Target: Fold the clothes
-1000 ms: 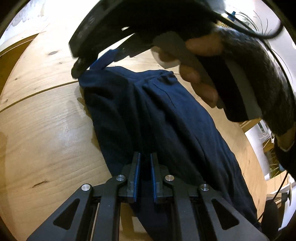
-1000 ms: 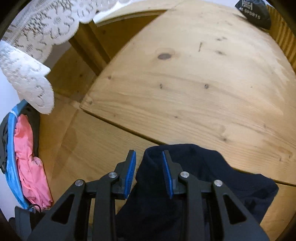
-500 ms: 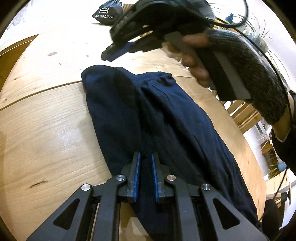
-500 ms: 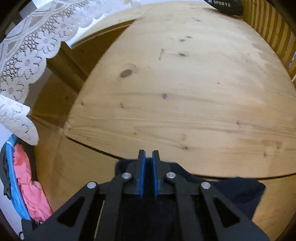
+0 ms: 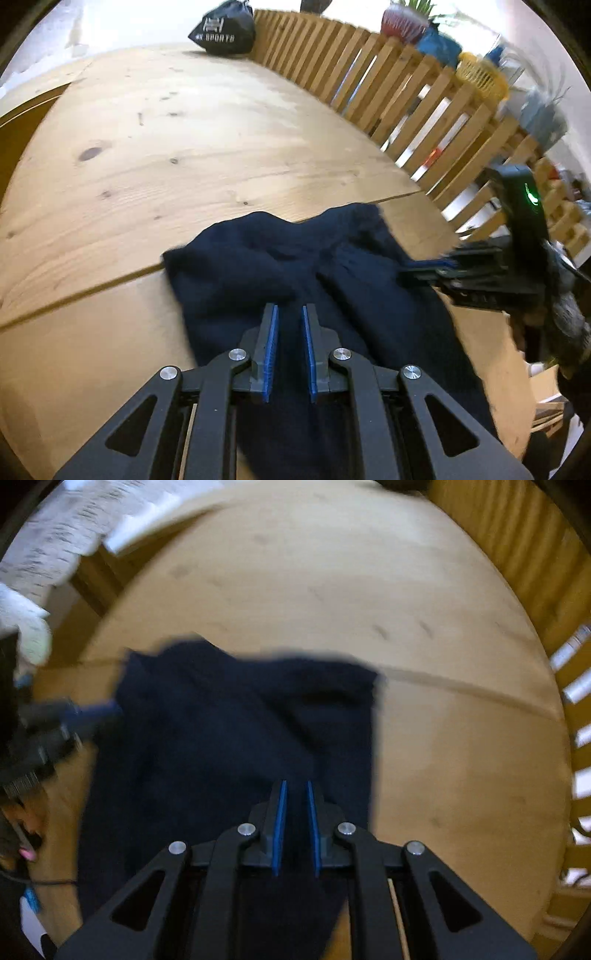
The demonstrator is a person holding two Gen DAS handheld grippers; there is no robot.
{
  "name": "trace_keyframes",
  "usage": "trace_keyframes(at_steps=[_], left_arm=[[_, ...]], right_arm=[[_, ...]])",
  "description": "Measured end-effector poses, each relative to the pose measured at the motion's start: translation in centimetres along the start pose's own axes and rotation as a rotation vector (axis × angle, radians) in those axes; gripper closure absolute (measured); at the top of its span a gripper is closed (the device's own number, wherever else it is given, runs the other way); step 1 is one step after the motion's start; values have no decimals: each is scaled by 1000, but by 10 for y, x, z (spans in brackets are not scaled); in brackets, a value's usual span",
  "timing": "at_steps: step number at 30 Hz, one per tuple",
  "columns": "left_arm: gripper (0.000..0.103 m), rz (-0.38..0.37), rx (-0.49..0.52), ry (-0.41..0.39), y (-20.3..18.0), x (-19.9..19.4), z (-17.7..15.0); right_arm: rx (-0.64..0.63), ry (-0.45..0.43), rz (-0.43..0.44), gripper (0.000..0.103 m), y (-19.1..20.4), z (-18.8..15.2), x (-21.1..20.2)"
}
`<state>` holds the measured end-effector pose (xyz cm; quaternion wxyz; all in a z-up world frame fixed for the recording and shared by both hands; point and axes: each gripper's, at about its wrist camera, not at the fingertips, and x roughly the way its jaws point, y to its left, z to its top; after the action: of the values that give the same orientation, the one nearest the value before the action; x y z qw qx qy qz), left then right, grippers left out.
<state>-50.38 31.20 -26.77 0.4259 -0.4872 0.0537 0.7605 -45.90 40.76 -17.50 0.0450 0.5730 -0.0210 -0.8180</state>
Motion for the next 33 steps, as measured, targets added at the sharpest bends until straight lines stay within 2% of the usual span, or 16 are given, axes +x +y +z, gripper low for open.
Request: trace_keyframes(at_steps=[2,3,7,10,17,22,24,25,28,29,30,31,33], left_arm=[[90,17,28,11,-9,7,3],[90,17,38,7,-12,4,5],[90,8,44,-17,-19,-10,10],[90,-4,35,-22,-19,-16,11],[90,-18,59,50,-32,9,18],[90,-29,91,76,-48,17,16],[82,-31,97,89,-54,23,17],[80,-24,96,95,-56,26,18],[79,-6,107,103,-61,32,19],[82,4,111,101,-62,34,20],[96,18,113,100,-63,35,22],[102,28,112,102,-63,35,23],[101,7,107,86,-65,30,25]], right_arm=[[27,-16,-56,92,-16,-3,-5],[39,-26,-58,92,-22,-3,-9],[71,-69,17,87,-35,2,-24],[61,-64,10,76,-34,7,-17],[38,-34,16,75,-27,20,4],[-37,-18,-40,76,-14,19,13],[-44,-22,-35,80,-15,20,13],[-42,-20,-27,88,-17,22,14],[-9,-8,15,94,-26,26,14],[6,-9,33,97,-29,25,12],[21,-10,52,98,-32,25,11],[30,-15,64,99,-33,24,8],[37,-33,76,99,-35,22,-1]])
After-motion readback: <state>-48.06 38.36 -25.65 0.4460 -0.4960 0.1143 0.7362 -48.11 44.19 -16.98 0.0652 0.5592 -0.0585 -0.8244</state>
